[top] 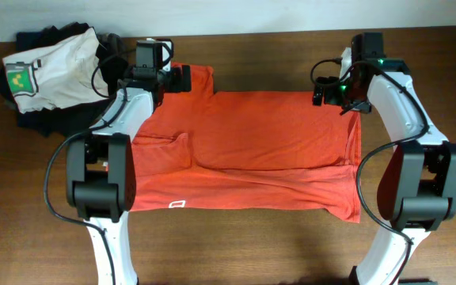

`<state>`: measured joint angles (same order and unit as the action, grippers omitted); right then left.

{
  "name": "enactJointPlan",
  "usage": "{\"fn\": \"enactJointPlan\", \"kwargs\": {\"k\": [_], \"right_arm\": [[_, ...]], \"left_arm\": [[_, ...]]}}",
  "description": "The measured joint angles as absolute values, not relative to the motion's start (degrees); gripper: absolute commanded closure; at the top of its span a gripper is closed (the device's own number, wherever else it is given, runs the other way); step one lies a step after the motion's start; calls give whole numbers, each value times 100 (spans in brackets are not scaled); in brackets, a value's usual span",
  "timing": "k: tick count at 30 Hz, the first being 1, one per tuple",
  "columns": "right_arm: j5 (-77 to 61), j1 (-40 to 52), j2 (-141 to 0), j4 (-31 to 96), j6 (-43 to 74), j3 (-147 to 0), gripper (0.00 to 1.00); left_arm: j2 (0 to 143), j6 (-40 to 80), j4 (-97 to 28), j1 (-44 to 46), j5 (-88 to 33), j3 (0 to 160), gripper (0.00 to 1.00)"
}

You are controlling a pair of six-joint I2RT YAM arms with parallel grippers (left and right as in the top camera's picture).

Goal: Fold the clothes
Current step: 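Lift the lower corners and carry them up to the shirt's top edge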

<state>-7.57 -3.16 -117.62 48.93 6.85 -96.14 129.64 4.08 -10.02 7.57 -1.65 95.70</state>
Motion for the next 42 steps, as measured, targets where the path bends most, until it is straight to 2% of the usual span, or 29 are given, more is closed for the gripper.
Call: {"fn": "enactJointPlan", "kwargs": {"k": [5, 12, 13, 15, 18, 31, 42], "right_arm": [[-755, -316, -11762, 4882, 683, -9616, 2], [-751, -316, -11762, 4982, 681, -9618, 2], [-751, -316, -11762, 4989, 683, -9618, 2], [-731, -316, -11762, 4987, 685, -9618, 1], [-384, -316, -11762, 4956, 801, -9620, 2], [217, -746, -11880, 3981, 701, -9623, 2], [191, -823, -13080, 3483, 403, -9826, 2]], "left_arm": [[13284, 408, -795, 742, -119, 9592, 4], [13576, 381, -676, 742, -60, 9618, 51], [13585, 408, -668, 742, -58, 9623, 52], [13600, 388, -626, 742, -47, 9629, 67], [13600, 403, -635, 742, -58, 9629, 79], [13456, 405, -1197, 777, -62, 9633, 79], [13393, 405, -1455, 781, -62, 9633, 79]]}}
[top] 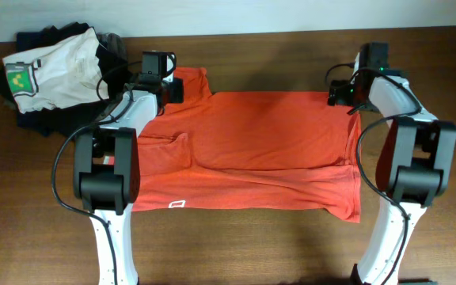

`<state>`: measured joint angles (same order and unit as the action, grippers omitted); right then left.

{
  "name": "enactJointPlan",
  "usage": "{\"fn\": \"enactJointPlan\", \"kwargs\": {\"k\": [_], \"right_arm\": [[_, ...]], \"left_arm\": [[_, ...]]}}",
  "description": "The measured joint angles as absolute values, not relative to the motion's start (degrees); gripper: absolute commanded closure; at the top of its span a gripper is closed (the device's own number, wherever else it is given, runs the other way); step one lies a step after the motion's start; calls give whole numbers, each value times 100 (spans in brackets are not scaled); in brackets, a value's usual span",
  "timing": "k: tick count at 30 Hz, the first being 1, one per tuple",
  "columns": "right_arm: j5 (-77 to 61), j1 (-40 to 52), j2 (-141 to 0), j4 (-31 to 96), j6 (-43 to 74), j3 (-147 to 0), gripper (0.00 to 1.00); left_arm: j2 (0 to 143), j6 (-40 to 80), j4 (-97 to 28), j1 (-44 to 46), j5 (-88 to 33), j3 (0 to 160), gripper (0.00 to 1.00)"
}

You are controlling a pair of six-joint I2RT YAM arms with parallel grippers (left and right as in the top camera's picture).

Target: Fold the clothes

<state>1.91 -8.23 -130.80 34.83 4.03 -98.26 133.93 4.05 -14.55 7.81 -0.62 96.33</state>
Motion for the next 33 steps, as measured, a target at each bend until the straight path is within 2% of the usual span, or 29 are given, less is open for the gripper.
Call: {"fn": "enactJointPlan", "kwargs": {"k": [1, 2, 4, 5, 8, 12, 16, 18, 19, 25, 33], "right_arm": [[211, -823, -13082, 3424, 401, -9845, 1], [211, -821, -13089, 3387, 405, -9861, 11], [211, -821, -13111, 3361, 423, -9865, 42], [217, -821, -13124, 3341, 399, -9865, 47], [196, -821, -13141, 3299, 438, -9870, 52], [198, -821, -13144, 3291, 508, -9870, 77], [217, -821, -13144, 3395, 534, -9887, 96], [261, -821, -13144, 3520, 633, -9920, 96], [301, -821, -13144, 3625, 655, -9950, 96], [366, -956, -13159, 5116, 956, -10711, 96], [375, -1074, -13161, 7022, 1522, -12086, 96]], "left_arm": [[13391, 405, -1459, 781, -62, 9633, 79], [13388, 405, -1459, 781, -62, 9633, 79], [13386, 405, -1461, 781, -62, 9633, 79], [13386, 405, -1461, 781, -62, 9633, 79], [13386, 405, -1463, 781, -62, 9633, 79], [13386, 405, -1463, 781, -62, 9633, 79], [13386, 405, -1466, 781, -62, 9633, 82], [13386, 405, -1481, 781, -62, 9633, 89], [13373, 408, -1511, 781, -64, 9633, 99], [12995, 408, -1957, 797, -126, 9631, 99], [11249, 408, -3098, 810, -233, 9638, 99]]}}
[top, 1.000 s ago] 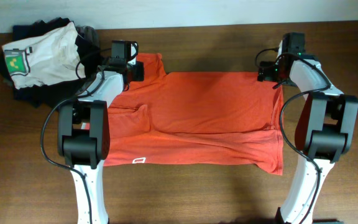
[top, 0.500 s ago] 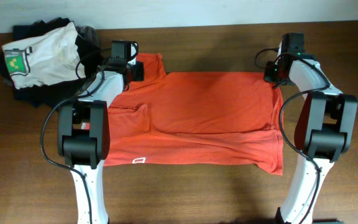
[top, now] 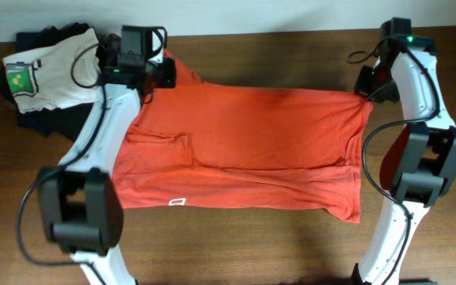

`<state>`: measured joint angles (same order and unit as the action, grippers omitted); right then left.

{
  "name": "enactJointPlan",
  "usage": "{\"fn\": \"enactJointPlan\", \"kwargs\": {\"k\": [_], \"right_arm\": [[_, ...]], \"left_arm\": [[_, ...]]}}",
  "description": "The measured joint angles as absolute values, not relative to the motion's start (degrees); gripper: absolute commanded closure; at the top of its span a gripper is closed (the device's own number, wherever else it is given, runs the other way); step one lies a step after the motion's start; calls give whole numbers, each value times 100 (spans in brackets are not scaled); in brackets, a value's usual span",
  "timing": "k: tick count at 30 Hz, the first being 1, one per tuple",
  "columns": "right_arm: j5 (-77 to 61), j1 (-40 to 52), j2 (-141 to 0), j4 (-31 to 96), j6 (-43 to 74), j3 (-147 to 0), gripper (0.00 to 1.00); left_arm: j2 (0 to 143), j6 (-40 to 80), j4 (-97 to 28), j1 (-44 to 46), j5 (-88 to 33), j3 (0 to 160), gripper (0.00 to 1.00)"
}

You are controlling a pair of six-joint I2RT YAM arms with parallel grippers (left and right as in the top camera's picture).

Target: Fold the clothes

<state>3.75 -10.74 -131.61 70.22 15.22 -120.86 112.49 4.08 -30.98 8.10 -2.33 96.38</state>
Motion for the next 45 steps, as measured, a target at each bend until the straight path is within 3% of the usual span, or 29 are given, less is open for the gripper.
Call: {"fn": "enactJointPlan", "kwargs": {"k": [9, 18, 37, 45], "right_arm": [[384, -1074, -13115, 8541, 1979, -12248, 96], [351, -1041, -11994, 9494, 2161, -12245, 96], [519, -1015, -10453, 8545, 2569, -9596, 96], [541, -1015, -10232, 8368, 2541, -8829, 96]], "left_arm": [[11015, 412, -5151, 650, 73, 9653, 99], [11015, 672, -6023, 19, -338, 9653, 99], [11015, 672, -7771, 1, -648, 9633, 99], [11015, 666, -7623, 1, -456, 8667, 98]]}}
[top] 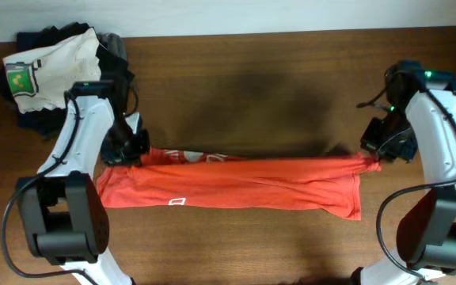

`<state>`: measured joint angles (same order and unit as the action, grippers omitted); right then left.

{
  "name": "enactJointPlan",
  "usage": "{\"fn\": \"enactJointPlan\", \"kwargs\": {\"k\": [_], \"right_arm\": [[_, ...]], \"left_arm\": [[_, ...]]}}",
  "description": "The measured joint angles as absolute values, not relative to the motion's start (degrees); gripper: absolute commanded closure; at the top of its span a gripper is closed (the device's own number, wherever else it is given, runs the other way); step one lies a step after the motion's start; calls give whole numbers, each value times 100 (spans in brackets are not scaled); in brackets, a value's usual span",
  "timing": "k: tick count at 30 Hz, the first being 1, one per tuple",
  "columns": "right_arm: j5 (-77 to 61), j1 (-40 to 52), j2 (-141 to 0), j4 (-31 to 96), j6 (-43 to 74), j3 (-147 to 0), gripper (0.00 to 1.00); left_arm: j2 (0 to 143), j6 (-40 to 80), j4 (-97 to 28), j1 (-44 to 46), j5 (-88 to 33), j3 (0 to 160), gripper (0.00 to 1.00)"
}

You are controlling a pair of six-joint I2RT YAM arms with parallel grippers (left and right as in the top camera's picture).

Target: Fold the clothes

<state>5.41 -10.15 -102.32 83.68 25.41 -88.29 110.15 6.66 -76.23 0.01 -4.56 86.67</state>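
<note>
An orange T-shirt (236, 184) lies across the near half of the table as a long narrow band, its far part doubled over toward the front, a small white label (176, 203) on the near layer. My left gripper (137, 152) is shut on the shirt's upper left corner. At the upper right corner my right gripper (372, 157) is shut on the bunched cloth. The fingertips of both are partly hidden by the wrists.
A pile of other clothes (50, 67), white with a green patch on top of dark garments, sits at the far left corner. The brown table (252, 87) shows behind the shirt. Both arm bases stand at the near edge.
Both grippers have moved toward the near side of the table with the shirt's far corners in them. The far half now lies over the near half, and the shirt is a narrow band.
The shirt lay spread out, with both grippers at its far corners by the collar side. Then they gripped those corners and held them stretched wide at the table's far side. Now the corners are at the front and the shirt is doubled lengthwise.
</note>
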Motion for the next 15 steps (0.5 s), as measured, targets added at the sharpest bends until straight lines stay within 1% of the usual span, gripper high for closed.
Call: {"fn": "enactJointPlan", "kwargs": {"k": [2, 4, 5, 6, 7, 8, 9, 10, 15], "right_arm": [[543, -1015, -10232, 8285, 2541, -8626, 96], [558, -1015, -10232, 8156, 2526, -8381, 96], [558, -1015, -10232, 8134, 2530, -8326, 95], [558, -1015, -10232, 8132, 2526, -8311, 89], [558, -1015, -10232, 8128, 2530, -8305, 60], [563, -1015, -10232, 8125, 2515, -8302, 21], [574, -1015, -10232, 8117, 2530, -8302, 11], [587, -1015, -10232, 8112, 2526, -8302, 2], [620, -1015, -10232, 8117, 2414, -8302, 2]], "left_arm": [[11015, 666, -7540, 1, -440, 8458, 97], [11015, 668, -7376, 1, -405, 8180, 89], [11015, 666, -7358, 1, -362, 8060, 89], [11015, 663, -7354, 1, -342, 8031, 84], [11015, 663, -7323, 3, -290, 7988, 74], [11015, 637, -7306, 1, -228, 7935, 28], [11015, 657, -7297, -3, -152, 7865, 1], [11015, 637, -7297, -3, -106, 7835, 1], [11015, 644, -7170, -10, 10, 7806, 1]]}}
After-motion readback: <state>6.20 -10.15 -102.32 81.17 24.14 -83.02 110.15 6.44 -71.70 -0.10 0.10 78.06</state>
